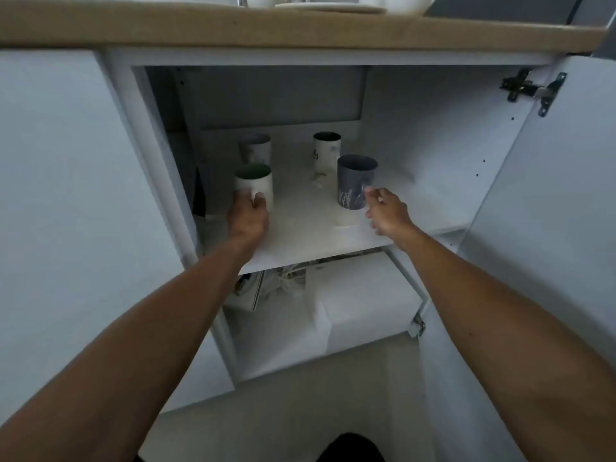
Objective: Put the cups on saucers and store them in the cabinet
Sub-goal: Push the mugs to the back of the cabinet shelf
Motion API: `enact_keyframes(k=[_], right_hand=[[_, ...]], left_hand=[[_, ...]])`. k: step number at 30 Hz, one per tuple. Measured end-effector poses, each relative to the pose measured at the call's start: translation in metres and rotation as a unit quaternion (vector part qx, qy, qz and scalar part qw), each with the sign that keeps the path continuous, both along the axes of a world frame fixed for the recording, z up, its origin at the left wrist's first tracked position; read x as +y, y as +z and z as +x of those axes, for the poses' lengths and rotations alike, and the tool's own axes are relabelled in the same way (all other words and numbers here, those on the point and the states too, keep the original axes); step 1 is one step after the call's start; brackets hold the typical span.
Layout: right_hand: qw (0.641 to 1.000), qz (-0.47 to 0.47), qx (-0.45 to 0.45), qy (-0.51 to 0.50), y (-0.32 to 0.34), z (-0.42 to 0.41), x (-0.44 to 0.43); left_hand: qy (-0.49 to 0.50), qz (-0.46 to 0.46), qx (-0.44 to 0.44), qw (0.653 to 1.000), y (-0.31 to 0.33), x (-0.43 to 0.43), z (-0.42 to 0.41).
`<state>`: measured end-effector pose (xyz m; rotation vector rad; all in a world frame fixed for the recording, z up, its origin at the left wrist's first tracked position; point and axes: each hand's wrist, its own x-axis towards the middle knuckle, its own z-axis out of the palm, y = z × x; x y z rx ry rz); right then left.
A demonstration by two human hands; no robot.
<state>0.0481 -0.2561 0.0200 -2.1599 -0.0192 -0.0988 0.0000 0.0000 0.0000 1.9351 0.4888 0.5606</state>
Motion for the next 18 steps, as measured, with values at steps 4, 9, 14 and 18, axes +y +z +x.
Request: enact_keyframes(k=[4, 9, 14, 18], right_hand=[[0.994, 0.095, 0.054, 0.029, 0.004, 0.006, 0.004], [0.973, 0.199, 0.113, 0.041, 0.005, 0.014, 0.013], [0.951, 0.296, 0.082, 0.024, 0.005, 0.013, 0.014], [0.952, 0.305, 0.035, -0.012, -0.003, 0.009, -0.012]], left_hand=[[0.014, -0.117, 0.013, 0.993, 0.004, 0.0, 0.012], [0.022, -0.117, 0.004, 0.993, -0.005, 0.005, 0.018], [-0.009, -0.124, -0.034, 0.992, -0.005, -0.006, 0.021], [-0.071, -0.127, -0.042, 0.988, 0.009, -0.031, 0.035]])
